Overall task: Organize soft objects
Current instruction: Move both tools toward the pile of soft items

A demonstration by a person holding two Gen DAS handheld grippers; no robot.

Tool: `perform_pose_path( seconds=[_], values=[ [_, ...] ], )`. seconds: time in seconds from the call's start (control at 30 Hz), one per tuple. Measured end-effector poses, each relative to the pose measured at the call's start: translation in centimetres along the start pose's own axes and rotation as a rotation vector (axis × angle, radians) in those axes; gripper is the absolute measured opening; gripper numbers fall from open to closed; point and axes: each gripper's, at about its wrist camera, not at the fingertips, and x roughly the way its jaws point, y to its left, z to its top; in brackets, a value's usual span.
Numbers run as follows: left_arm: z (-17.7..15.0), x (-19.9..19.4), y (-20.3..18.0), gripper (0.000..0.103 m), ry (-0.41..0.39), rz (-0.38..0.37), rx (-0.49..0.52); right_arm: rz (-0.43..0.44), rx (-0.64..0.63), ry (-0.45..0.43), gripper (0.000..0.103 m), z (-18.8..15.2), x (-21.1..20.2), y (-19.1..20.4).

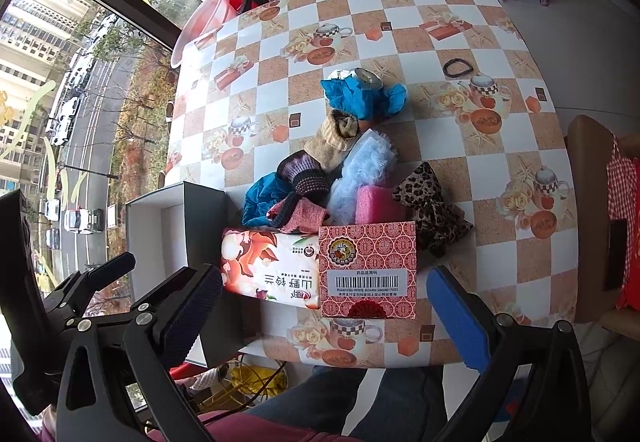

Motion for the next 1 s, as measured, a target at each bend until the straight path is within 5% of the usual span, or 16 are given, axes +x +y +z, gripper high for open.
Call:
perform_pose_path(
  seconds=[0.53, 0.8, 1.0],
  values=[
    [-1.0, 0.8, 0.4, 0.103, -0.033, -0.040, -0.027, 0.009, 0.045, 0.016, 0.103, -0.1, 0.1, -1.6],
    [-0.5, 1.3, 0.1, 0.103, 0.036, -0.052, -0.035, 0.000, 0.072, 0.022, 0.103, 0.3, 0.1, -3.3],
    [1.0, 3.0, 0.8, 0.103, 0.014, 0.010, -0.037, -0.024, 0.141, 0.044, 0.103, 1.5, 0.5, -6.7]
  ],
)
